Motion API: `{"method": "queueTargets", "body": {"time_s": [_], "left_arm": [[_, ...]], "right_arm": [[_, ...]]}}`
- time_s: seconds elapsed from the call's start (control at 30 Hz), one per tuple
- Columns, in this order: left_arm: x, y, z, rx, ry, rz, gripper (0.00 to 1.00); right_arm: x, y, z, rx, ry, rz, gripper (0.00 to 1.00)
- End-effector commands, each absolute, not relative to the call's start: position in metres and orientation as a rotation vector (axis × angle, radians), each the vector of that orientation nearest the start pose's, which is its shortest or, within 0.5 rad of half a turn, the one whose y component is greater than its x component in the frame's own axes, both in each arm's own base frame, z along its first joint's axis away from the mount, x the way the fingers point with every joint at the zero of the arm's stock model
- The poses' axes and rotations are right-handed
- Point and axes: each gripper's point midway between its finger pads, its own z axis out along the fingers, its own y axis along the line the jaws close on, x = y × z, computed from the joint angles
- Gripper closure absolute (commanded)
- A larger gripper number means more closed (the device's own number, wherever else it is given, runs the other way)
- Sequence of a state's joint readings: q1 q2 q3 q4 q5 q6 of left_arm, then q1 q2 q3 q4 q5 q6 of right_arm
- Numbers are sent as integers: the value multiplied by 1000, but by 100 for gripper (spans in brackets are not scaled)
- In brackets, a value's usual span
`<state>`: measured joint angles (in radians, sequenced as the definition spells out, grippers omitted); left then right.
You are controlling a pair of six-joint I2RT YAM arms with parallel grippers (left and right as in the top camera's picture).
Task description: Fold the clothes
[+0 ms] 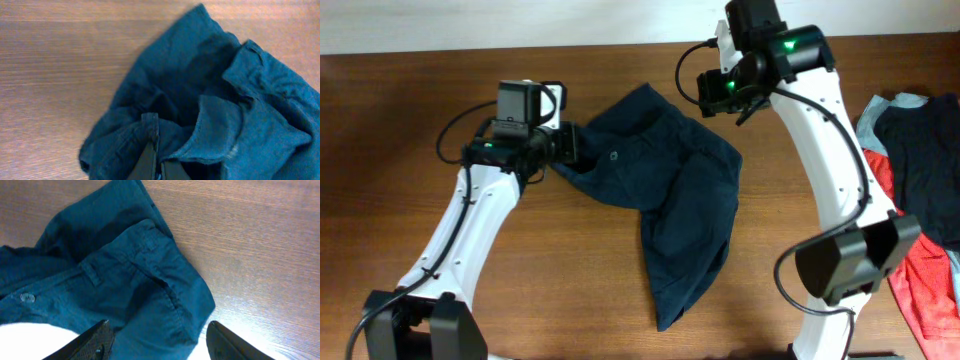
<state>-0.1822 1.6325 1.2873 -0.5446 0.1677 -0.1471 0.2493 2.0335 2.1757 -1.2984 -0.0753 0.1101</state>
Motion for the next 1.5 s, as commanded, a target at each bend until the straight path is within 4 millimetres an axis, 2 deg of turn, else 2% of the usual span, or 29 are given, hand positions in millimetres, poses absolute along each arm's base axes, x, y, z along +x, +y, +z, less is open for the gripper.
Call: {"method": "queueTargets", "body": {"time_s": [0.0, 0.23, 0.33, 0.47, 0.63, 0.73, 0.9, 1.17, 1.47], "left_arm": [[425, -128, 165, 180, 2469, -351, 100], [422, -130, 162, 192, 2479, -243, 99], [422, -125, 156, 181, 2494, -196, 99], [425, -114, 137, 158, 2537, -102, 99], [425, -114, 103, 166, 2617, -84, 99], [425, -114, 89, 169, 2648, -75, 99], [423, -114, 74, 173, 2686, -64, 99], [422, -113, 73, 173, 2694, -62, 99], [422, -113, 73, 174, 2694, -62, 99]], "right_arm": [[463, 130, 190, -171, 2780, 193, 33], [495, 146, 152, -186, 2757, 244, 32], [511, 154, 140, -195, 2724, 252, 32], [532, 165, 128, -207, 2667, 266, 32], [548, 180, 122, -231, 2603, 275, 32], [554, 193, 116, -254, 2575, 286, 32], [557, 210, 93, -285, 2575, 217, 32], [553, 200, 47, -288, 2628, -48, 32], [561, 164, 45, -216, 2623, -208, 30]]}}
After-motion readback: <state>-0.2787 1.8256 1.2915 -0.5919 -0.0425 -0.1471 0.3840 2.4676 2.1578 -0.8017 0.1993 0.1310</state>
